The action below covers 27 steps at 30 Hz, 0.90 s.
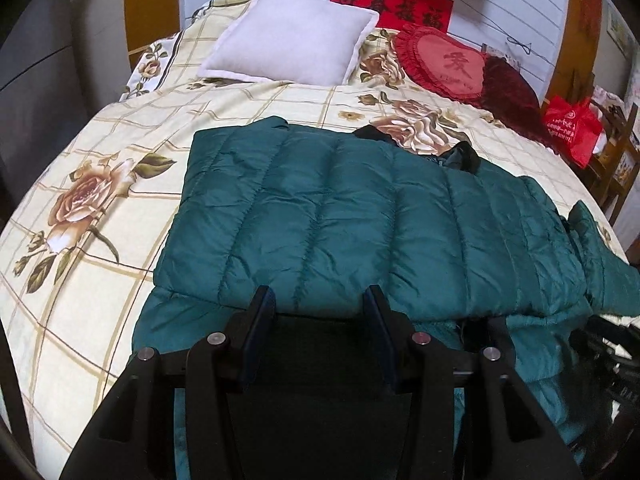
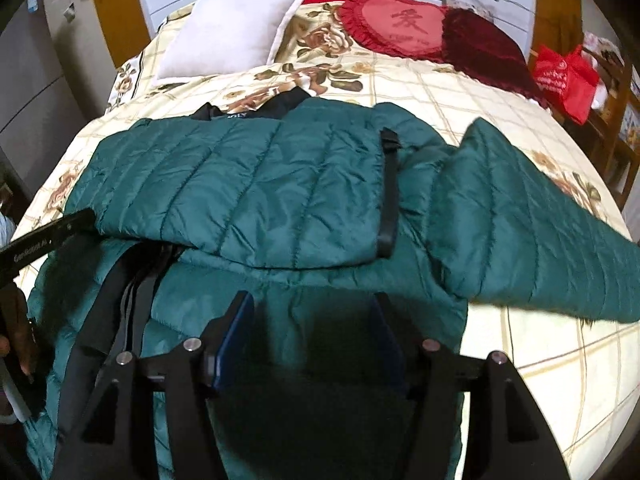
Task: Fold large clothes
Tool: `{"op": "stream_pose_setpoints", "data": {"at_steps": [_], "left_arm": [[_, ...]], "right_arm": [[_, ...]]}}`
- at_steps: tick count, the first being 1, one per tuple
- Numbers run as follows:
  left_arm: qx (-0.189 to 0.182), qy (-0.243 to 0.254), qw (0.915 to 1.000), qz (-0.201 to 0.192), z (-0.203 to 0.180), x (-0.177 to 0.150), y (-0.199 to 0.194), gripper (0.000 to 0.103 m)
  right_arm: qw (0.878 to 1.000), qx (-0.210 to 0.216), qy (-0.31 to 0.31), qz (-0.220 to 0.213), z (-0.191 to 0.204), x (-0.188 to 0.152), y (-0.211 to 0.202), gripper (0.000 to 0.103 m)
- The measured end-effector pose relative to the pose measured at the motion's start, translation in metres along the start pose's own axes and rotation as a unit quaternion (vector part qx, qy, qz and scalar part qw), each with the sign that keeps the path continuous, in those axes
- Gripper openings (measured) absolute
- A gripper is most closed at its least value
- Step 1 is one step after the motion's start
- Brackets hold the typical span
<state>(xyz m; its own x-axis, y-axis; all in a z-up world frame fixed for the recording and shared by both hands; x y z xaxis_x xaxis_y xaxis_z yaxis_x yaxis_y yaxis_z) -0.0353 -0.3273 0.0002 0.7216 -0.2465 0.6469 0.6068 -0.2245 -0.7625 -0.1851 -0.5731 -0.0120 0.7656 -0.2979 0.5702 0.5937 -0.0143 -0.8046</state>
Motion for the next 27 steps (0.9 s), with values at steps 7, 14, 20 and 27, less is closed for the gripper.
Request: {"op": "stream_pose_setpoints", "data": {"at_steps": [7,14,20,27], "left_arm": [[-0.001,-0.007,1.0000,-0.002,0.002,0.001,-0.001,0.047],[-0.011,-0.011,0.9998,-0.011,-0.005,0.003,-0.008,0.047],[-0.015,-0.010,0.9998,-0.011,-0.015,0.004,-0.005,0.047],[-0.031,-0.017,0.9994,0.001,-0.024,-0.004,-0.011,0.047]], "right_arm": [[1.000,-0.001,0.006,-0.018,0.003,0.014,-0.006,0.065],[0.999,-0.011,0.020,-0.028,-0.005,0.020,-0.006,0.066],[0.999,-0.014,0.033,-0.032,-0.009,0.030,-0.004,0.066],[0.999,-0.019,0.027,-0.031,-0.010,0.018,-0.010,0.066]]}}
Point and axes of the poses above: each gripper's, at about its wrist camera, not at the fingertips, and y roughly the way its jaws point, z to its left, x to its top, the point moved 7 cm from there along y, roughly the way its jaws point, and after that the axes turned 5 degrees about x, right-handed, at the moved point
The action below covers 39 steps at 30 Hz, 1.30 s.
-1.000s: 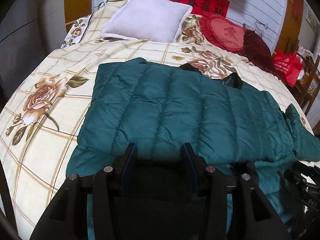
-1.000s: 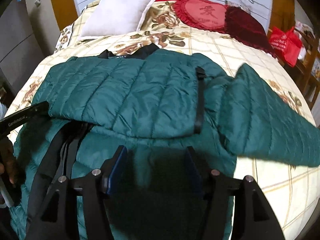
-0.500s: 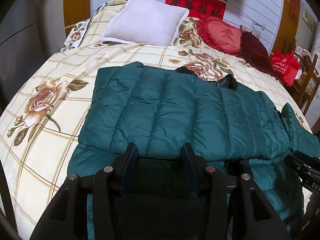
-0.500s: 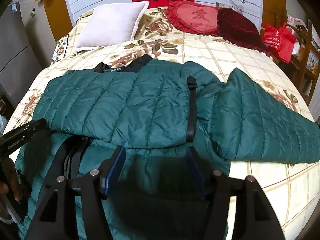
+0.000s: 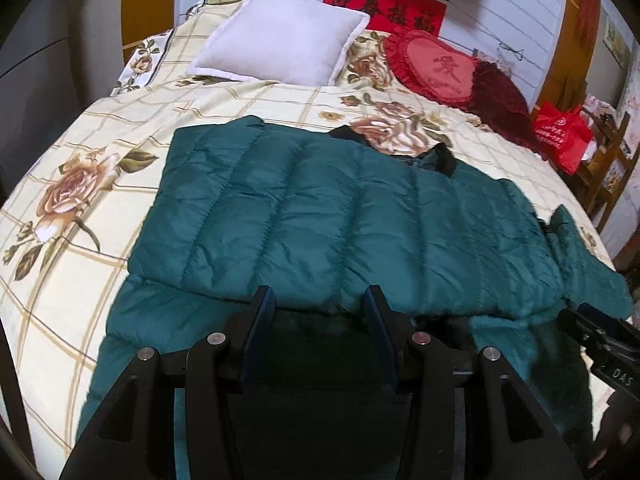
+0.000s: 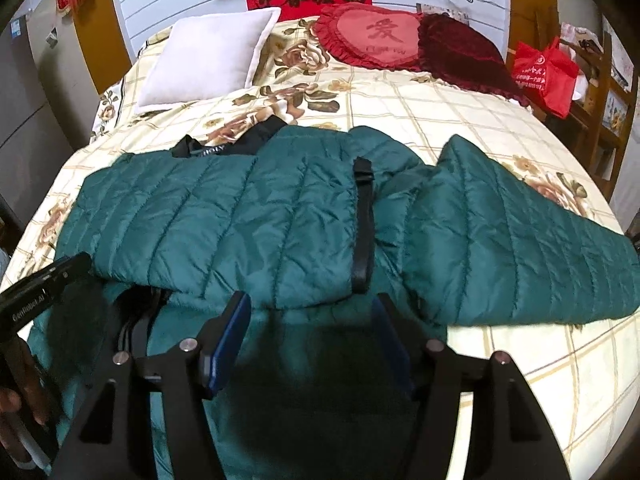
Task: Fold large clothes
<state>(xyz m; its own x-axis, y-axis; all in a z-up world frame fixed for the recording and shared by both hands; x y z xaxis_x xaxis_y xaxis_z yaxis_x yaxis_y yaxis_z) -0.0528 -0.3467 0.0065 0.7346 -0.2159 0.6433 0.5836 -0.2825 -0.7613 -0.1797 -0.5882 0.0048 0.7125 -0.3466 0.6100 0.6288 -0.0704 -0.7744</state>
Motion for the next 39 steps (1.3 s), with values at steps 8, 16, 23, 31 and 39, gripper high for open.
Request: {"op": "stream_pose_setpoints", "data": {"at_steps": [8,16,23,31,39], "left_arm": [[-0.038,0.016,0.9991,-0.006,-0.035,-0.015,-0.027,0.047],[-0.059,0.037,0.9976,-0.007,-0.072,-0.025,-0.042,0.047],[-0.050,0.040,0.9979,-0.011,-0.088,-0.020,-0.037,0.047],[-0.033,0.031,0.9989,-0.009,-0.088,-0.016,-0.025,0.047],[-0.018,0.018,0.9997,0.002,-0.081,-0.016,-0.007,0.047]], "right_arm": [[1.000,-0.008,0.013,-0.011,-0.017,-0.011,-0.024,0.072],[0.999,-0.033,0.023,-0.015,-0.053,-0.020,-0.047,0.073],[0.997,-0.063,0.047,-0.021,-0.107,-0.024,-0.063,0.073],[0.990,-0.109,0.079,-0.027,-0.184,-0.022,-0.078,0.074],[0.976,-0.174,0.128,-0.024,-0.281,-0.019,-0.085,0.075]]}}
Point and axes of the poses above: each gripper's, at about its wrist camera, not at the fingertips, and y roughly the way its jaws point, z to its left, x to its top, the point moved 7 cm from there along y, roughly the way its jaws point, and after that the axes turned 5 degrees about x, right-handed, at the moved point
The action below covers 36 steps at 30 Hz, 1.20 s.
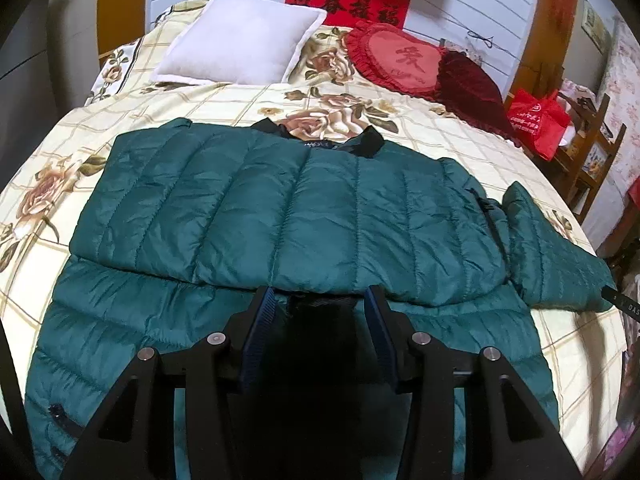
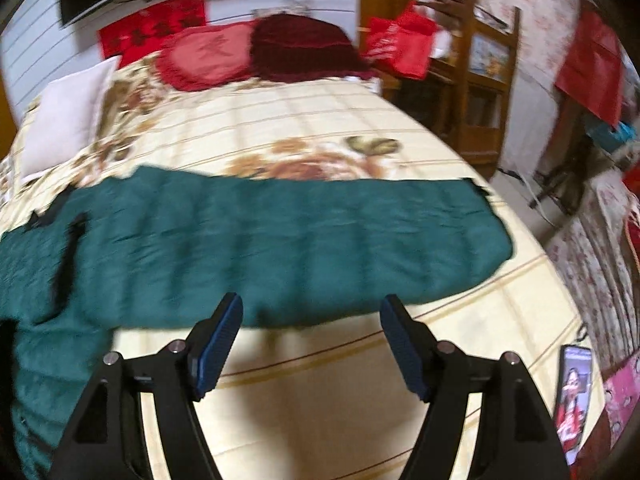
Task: Fold large clothes
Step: 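Grasp the unfolded jacket side edge with the right tool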
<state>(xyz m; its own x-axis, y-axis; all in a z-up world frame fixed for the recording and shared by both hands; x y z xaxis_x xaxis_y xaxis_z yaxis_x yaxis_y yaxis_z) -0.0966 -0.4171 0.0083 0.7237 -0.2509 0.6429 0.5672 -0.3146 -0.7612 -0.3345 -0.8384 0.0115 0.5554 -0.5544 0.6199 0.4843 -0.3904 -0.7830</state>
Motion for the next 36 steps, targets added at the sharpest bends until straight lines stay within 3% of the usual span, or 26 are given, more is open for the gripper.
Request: {"op": "stream_pose_setpoints", "data": {"at_steps": [4,14,24,33,34,35,36], "left_arm": [[0.001,0.000,1.0000,0.000,-0.001,-0.001,0.004,0.047],[0.000,0.007,1.0000,0.006,-0.002,-0.005,0.011,0.047],[-0.009,0.009,0.9998,0.016,-0.005,-0.013,0.018,0.047],[-0.013,0.007,0.9997,0.020,-0.003,-0.017,0.022,0.047],[-0.013,0.007,0.9997,0.020,-0.003,-0.017,0.022,0.047],[-0.013,0.008,0.9997,0.020,-0.002,-0.017,0.022,0.047],[-0.013,0.008,0.9997,0.019,-0.002,-0.017,0.021,0.047]], "right_arm": [[0.999,-0.041,0.013,0.009,-0.041,0.008,0.016,0.075],[0.994,-0.085,0.063,0.010,-0.103,0.016,0.040,0.075],[0.982,-0.058,0.181,-0.003,-0.156,0.020,0.060,0.077],[0.979,-0.050,0.198,-0.005,-0.162,0.021,0.077,0.081],[0.981,-0.050,0.190,-0.005,-0.159,0.021,0.078,0.079],[0.982,-0.043,0.184,-0.008,-0.156,0.022,0.077,0.057],[0.984,-0.025,0.177,-0.012,-0.150,0.024,0.075,0.043]]}}
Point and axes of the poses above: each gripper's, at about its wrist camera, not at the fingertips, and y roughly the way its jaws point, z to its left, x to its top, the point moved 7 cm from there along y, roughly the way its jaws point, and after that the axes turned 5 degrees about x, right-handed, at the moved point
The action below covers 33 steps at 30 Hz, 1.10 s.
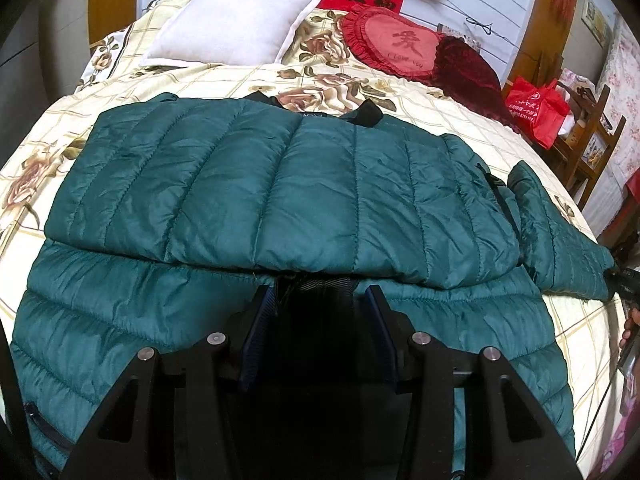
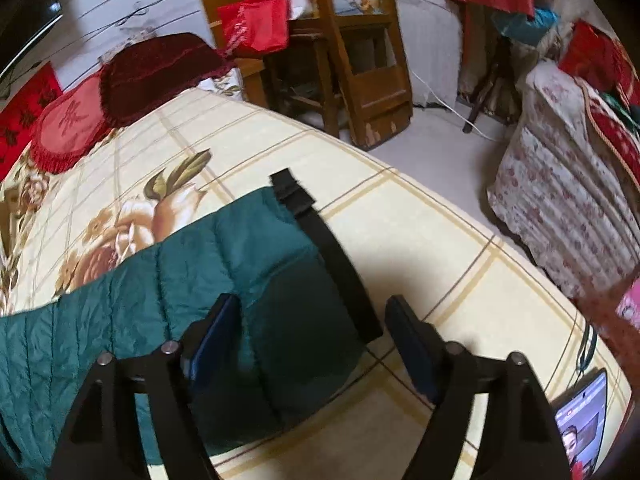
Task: Fold large clothes
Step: 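Grasp the unfolded jacket side edge with the right tool, then lift the grasped side and sleeve and fold it over the jacket body with the right tool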
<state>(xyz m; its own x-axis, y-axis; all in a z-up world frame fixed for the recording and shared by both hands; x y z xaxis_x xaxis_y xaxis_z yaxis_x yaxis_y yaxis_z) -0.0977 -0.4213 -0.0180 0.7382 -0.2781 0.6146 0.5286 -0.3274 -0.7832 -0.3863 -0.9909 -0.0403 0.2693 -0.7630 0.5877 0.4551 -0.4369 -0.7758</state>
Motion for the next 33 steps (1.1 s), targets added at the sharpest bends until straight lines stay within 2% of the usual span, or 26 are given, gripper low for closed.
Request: {"op": "stream_pose_setpoints", "data": {"at_steps": [1,2,8,13,21,27,33], "left_arm": [[0.000,0.000,1.0000,0.000,0.000,0.000,-0.002,0.047],[0.000,0.000,1.0000,-0.002,0.001,0.001,-0.004,0.047],[0.009,0.004,0.9997,-0.021,0.009,0.007,-0.023,0.047],[-0.001,-0.015,0.9995,-0.027,0.023,0.009,-0.036,0.047],[0.006,-0.024,0.9994,-0.025,0.047,0.008,-0.046,0.047],[0.025,-0.017,0.9992,-0.025,0.064,0.004,-0.048,0.047],[0.034,-0.022,0.9991,-0.017,0.079,0.003,-0.041,0.047]], "right_arm": [[1.000,0.007,-0.004,-0.001,0.004,0.000,-0.002,0.027],[1.000,0.010,-0.013,-0.009,0.009,0.001,-0.008,0.024],[0.995,0.070,-0.051,-0.056,0.047,0.008,-0.059,0.021],[0.983,0.138,-0.095,-0.075,0.110,0.005,-0.105,0.021],[0.957,0.227,-0.175,-0.038,0.237,-0.037,-0.133,0.020],[0.940,0.262,-0.219,-0.005,0.315,-0.083,-0.137,0.020],[0.924,0.290,-0.248,0.026,0.373,-0.124,-0.141,0.020]]}}
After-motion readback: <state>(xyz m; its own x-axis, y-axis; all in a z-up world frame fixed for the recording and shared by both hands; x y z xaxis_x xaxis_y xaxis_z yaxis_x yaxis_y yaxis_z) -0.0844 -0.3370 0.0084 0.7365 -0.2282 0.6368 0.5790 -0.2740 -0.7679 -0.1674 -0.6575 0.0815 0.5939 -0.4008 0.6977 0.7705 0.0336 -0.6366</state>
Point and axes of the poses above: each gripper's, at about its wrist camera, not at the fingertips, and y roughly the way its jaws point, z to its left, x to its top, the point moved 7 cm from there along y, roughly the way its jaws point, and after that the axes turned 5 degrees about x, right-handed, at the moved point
